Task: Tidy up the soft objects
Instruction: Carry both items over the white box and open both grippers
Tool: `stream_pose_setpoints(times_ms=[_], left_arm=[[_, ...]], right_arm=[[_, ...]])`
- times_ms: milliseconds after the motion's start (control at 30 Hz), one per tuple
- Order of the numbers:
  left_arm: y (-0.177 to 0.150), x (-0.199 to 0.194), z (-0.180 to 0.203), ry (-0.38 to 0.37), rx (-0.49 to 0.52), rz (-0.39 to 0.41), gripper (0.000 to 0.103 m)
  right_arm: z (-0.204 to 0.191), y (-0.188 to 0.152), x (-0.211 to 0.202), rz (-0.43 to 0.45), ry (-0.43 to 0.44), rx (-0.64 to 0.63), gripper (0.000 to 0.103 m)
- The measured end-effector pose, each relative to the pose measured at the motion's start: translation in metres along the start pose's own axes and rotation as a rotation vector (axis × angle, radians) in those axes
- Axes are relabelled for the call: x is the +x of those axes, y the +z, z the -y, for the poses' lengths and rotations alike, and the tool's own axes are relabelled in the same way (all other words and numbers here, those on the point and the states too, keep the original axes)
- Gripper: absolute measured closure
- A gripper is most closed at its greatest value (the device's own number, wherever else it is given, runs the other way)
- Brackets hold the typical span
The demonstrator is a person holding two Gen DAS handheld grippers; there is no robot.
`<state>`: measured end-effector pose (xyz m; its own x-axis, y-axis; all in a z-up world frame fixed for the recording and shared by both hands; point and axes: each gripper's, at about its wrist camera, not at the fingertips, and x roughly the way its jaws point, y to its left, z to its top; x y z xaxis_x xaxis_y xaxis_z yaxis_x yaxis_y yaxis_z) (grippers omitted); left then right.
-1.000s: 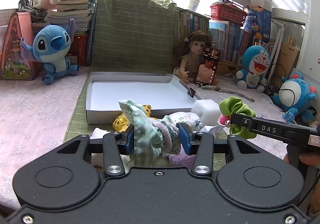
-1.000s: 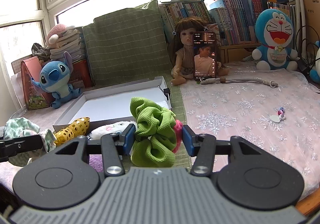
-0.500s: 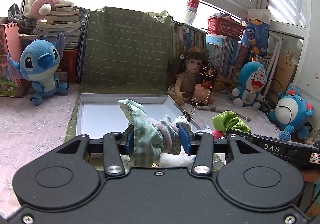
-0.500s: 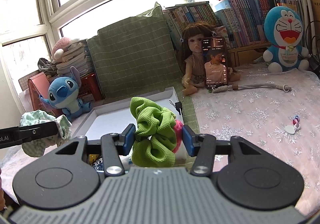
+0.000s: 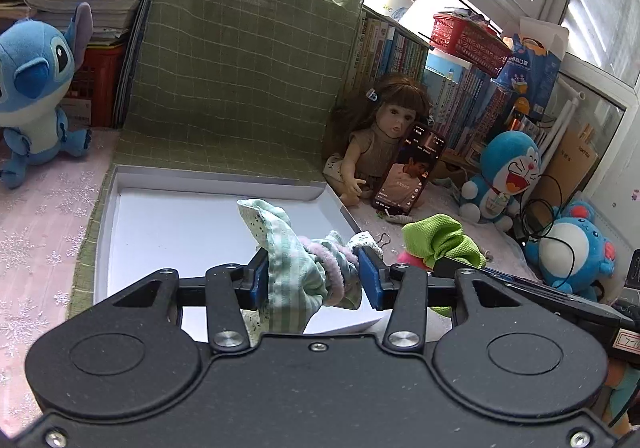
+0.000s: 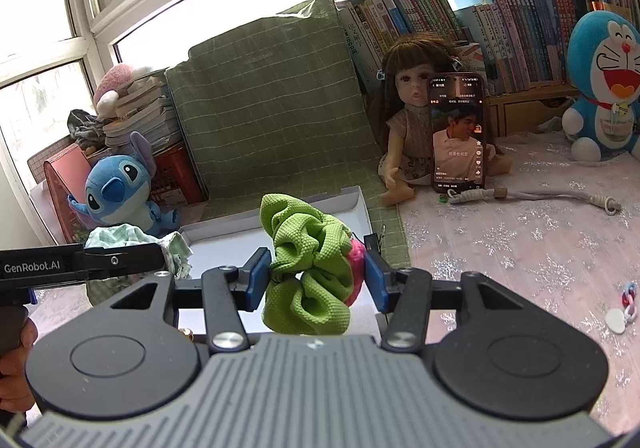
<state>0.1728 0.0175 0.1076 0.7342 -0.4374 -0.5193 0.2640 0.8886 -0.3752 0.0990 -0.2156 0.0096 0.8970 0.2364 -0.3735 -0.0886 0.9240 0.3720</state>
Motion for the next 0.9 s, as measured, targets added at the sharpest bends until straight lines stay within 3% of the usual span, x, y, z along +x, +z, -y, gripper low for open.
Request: stream_pose_setpoints(times_ms=[133, 433, 900], left_arm=[[0.010, 0.035, -0.009, 0.013, -0.041, -0.069, 0.059], [0.012, 0.088, -0.029, 0.007, -0.137, -0.176, 0.059], [0.002, 0.119, -0.029, -0.011, -0.154, -0.259, 0.059]], right_arm=[[-0.002, 0.017, 0.024, -0.027, -0.001, -0.015, 0.048], [0.003, 0.029, 0.082, -0.191, 0.006, 0.012, 0.048], [0.008, 0.017, 0.116, -0.286, -0.032, 0.021, 0.048]])
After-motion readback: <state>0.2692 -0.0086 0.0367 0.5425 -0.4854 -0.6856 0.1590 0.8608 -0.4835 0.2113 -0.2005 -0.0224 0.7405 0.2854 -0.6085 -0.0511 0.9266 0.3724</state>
